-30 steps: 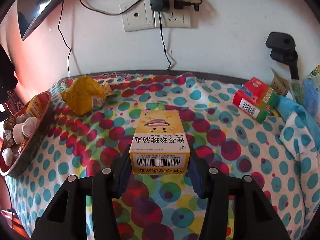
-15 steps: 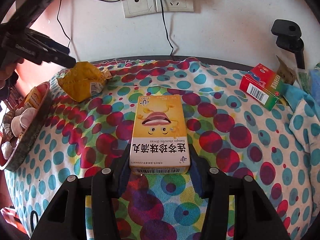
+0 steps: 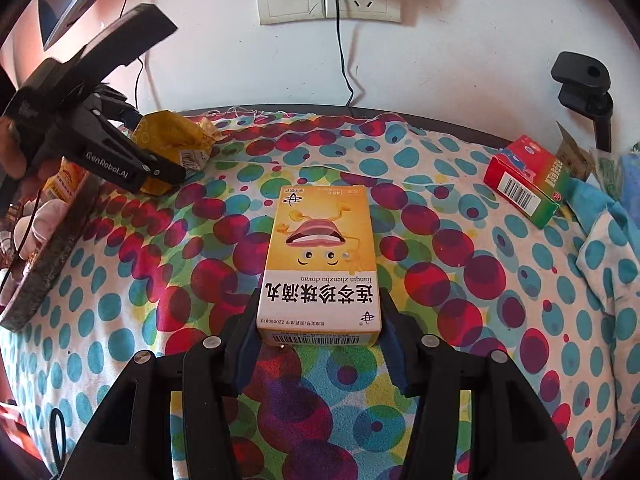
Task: Organize objects
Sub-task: 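Grasp the yellow chip bag with the left gripper while the right gripper holds the box, then carry the chip bag over the red tray and release it with the left gripper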
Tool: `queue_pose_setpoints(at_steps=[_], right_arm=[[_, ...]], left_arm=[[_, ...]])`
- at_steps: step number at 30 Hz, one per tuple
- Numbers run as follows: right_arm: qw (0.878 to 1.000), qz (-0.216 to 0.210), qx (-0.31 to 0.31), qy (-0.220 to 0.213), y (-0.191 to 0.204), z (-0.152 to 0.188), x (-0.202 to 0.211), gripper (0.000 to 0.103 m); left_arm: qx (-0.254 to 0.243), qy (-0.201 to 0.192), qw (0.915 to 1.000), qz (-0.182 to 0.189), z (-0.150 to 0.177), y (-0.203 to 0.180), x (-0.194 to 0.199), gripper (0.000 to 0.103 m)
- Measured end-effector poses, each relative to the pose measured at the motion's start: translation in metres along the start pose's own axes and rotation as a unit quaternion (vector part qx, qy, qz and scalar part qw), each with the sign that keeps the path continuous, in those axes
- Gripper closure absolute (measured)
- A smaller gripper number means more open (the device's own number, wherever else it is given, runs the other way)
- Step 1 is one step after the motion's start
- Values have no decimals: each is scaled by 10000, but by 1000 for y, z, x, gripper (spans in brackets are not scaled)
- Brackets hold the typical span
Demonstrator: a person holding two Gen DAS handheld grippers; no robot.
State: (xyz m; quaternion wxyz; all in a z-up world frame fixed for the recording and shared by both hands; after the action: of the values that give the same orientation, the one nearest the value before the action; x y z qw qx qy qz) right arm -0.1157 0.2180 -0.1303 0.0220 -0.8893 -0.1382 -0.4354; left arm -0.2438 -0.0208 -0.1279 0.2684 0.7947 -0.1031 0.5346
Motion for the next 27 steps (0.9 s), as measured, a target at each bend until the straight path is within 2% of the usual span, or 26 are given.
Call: queue_pose_setpoints(at_steps=[1,4,11,15,17,19,21,27], right_arm=[[10000,-6,2,-5,0,0,0,53],[10000,-44,-67,-49,-2,0,2,54],[9997,182,-130,-15,-3,-1,0,54],[9994,354,2,38,1,-3,-2,54],[9993,360,6,39,2,-4,-1,54],[9994,350,-1,38,4,-3,-1,54],[9993,362,11,37,5,-2,-1,54],[9994,356,8,36,4,0,-1,54]], left_arm=[[109,-104,9999,-8,5,-1,4,47],[536,-252,9981,-184,18,0,14,54],[1063,-360,9929,-388,32,-13,34,59],[1481,-528,9865,-464,36,-16,50,62],[1686,-553,9829,-485,39,-16,55,67],[1909,-628,9784,-476,46,-16,63,68],[2003,-628,9768,-426,52,-17,66,68],[2069,-994,9700,-795,69,-26,96,68]])
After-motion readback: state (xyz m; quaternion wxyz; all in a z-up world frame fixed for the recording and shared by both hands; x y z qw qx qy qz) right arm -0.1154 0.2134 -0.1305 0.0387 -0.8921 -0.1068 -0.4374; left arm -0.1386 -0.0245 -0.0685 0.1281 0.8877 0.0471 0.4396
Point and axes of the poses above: each gripper's, at about its wrist camera, not at the fingertips, and x roughly against the way its jaws point, y to its left, z to its underside, the point moved 4 cm from there along -x, roughly the way its jaws point, and after that the axes turned 3 degrees about -z, right-handed, at the moved point
